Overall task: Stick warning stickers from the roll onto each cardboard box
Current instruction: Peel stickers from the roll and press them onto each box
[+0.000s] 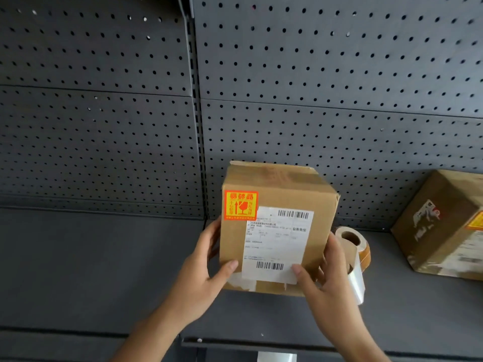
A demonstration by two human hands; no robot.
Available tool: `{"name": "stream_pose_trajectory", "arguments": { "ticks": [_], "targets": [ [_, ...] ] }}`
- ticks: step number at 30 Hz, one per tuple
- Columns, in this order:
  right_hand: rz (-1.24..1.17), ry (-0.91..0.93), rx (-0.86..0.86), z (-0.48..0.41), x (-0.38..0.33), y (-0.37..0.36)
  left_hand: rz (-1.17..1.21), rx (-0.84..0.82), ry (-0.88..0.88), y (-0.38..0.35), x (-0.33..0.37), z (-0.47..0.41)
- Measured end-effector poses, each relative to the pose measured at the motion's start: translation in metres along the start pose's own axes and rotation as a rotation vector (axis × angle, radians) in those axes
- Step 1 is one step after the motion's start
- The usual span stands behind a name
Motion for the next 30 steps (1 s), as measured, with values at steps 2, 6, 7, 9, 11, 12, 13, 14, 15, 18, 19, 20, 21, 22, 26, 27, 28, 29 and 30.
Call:
{"name": "stream_pose_trajectory", "arguments": {
  "ticks": [2, 6, 7, 9, 11, 12, 13, 14, 15, 18, 19, 20, 21, 22, 26, 27, 28, 29, 30],
  "targets": [
    [0.026, 0.018, 0.022, 0.007, 0.015, -0.007, -0.049, 0.034, 0.017, -0.007, -0.016, 0.003],
    [0.03, 0.074, 0.014, 0.019, 0.03, -0.017, -0.112, 0.109, 0.071, -0.019, -0.047, 0.007],
    [0.037, 0.092, 0.011, 0.021, 0.031, -0.018, -0.106, 0.128, 0.075, -0.021, -0.052, 0.008],
    [0.032, 0.106, 0.001, 0.022, 0.033, -0.017, -0.066, 0.167, 0.063, -0.025, -0.057, 0.008],
    [-0.018, 0.088, 0.024, 0.021, 0.035, -0.009, -0.024, 0.238, 0.032, -0.027, -0.056, 0.011],
    [-0.057, 0.071, 0.061, 0.019, 0.034, -0.002, -0.038, 0.305, 0.005, -0.026, -0.053, 0.016],
    [-0.096, 0.063, 0.11, 0.018, 0.033, 0.009, -0.073, 0.388, -0.028, -0.023, -0.049, 0.022],
    [-0.125, 0.067, 0.163, 0.015, 0.029, 0.02, -0.108, 0.478, -0.06, -0.02, -0.043, 0.03],
    [-0.142, 0.075, 0.209, 0.011, 0.023, 0.032, -0.134, 0.553, -0.096, -0.017, -0.037, 0.039],
    [-0.201, 0.047, 0.306, -0.008, 0.007, 0.059, -0.166, 0.611, -0.188, -0.024, -0.02, 0.059],
    [-0.225, 0.027, 0.317, -0.016, 0.005, 0.063, -0.172, 0.584, -0.208, -0.03, -0.015, 0.063],
    [-0.247, 0.002, 0.31, -0.024, 0.004, 0.064, -0.182, 0.547, -0.221, -0.036, -0.011, 0.064],
    [-0.273, -0.032, 0.286, -0.033, 0.004, 0.062, -0.197, 0.503, -0.233, -0.043, -0.007, 0.064],
    [-0.31, -0.07, 0.245, -0.041, 0.003, 0.057, -0.214, 0.452, -0.239, -0.051, -0.004, 0.062],
    [-0.328, -0.189, 0.068, -0.053, -0.003, 0.031, -0.229, 0.217, -0.19, -0.082, -0.002, 0.05],
    [-0.31, -0.208, 0.06, -0.052, -0.003, 0.028, -0.222, 0.176, -0.17, -0.087, -0.002, 0.048],
    [-0.312, -0.212, 0.058, -0.051, -0.003, 0.026, -0.209, 0.148, -0.152, -0.09, -0.003, 0.046],
    [-0.32, -0.206, 0.054, -0.05, -0.001, 0.026, -0.196, 0.133, -0.141, -0.092, -0.004, 0.045],
    [-0.325, -0.202, 0.055, -0.047, 0.001, 0.026, -0.188, 0.124, -0.134, -0.092, -0.003, 0.044]
  ]
}}
Point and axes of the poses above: each hand's wrist, its own z-axis away from the middle knuckle, its own y-axis out of the back of the hand, x = y × z, the point moved 8 cm from there along -z, towards the middle knuckle, and after that the axes turned 10 degrees about -x, right-handed, at the moved point
